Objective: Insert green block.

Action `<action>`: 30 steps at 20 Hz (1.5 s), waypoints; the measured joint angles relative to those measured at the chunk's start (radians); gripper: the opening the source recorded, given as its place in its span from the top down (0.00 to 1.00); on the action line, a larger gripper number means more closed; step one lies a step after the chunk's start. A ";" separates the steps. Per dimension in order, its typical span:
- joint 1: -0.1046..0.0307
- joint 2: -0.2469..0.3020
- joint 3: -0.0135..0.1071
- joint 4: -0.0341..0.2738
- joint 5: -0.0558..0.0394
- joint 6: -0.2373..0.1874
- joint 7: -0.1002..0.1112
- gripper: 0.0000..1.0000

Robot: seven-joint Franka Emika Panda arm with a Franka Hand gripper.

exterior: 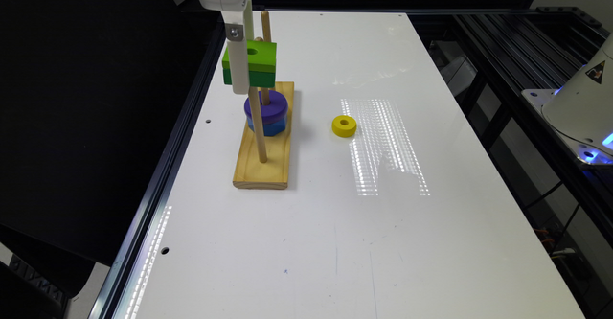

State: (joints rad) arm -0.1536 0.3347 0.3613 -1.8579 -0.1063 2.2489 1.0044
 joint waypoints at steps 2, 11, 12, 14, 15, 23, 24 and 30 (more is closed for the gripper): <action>0.000 0.000 0.000 0.000 0.0000 0.000 0.000 1.00; 0.000 0.017 0.000 0.004 -0.0021 0.004 0.000 1.00; 0.000 0.018 0.000 0.005 -0.0022 0.004 0.000 1.00; 0.000 0.018 0.000 0.005 -0.0022 0.004 0.000 1.00; 0.000 0.018 0.000 0.005 -0.0022 0.004 0.000 1.00; 0.000 0.034 -0.001 0.006 -0.0053 0.013 0.000 1.00; 0.000 0.034 0.000 0.006 -0.0053 0.013 0.000 1.00; 0.001 0.067 -0.001 0.007 -0.0262 0.037 0.012 1.00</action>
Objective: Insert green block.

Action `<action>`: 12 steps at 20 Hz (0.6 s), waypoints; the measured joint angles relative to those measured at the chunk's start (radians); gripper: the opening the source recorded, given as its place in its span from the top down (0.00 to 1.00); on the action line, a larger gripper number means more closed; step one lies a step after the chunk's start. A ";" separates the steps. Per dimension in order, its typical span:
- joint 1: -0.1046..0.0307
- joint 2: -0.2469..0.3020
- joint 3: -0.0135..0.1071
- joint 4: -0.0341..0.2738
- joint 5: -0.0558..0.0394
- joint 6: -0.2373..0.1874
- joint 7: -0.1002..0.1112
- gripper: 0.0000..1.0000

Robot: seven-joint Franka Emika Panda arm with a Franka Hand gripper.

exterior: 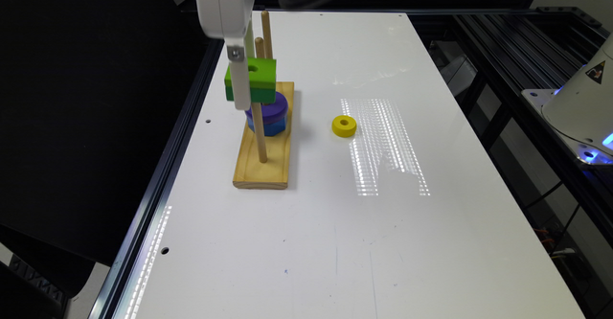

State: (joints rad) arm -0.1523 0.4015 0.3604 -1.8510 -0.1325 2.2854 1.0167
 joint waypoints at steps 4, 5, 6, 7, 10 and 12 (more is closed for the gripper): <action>0.001 0.003 0.000 0.000 -0.0058 0.001 0.006 1.00; 0.001 0.004 0.000 0.000 -0.0065 0.001 0.006 1.00; 0.002 0.004 0.000 0.000 -0.0068 0.001 0.006 1.00; 0.002 0.004 0.000 0.000 -0.0072 0.001 0.007 1.00; 0.003 0.013 0.000 0.000 -0.0112 0.006 0.008 1.00; 0.003 0.018 -0.001 0.000 -0.0134 0.009 0.009 1.00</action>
State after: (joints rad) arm -0.1497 0.4196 0.3597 -1.8508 -0.1459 2.2945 1.0261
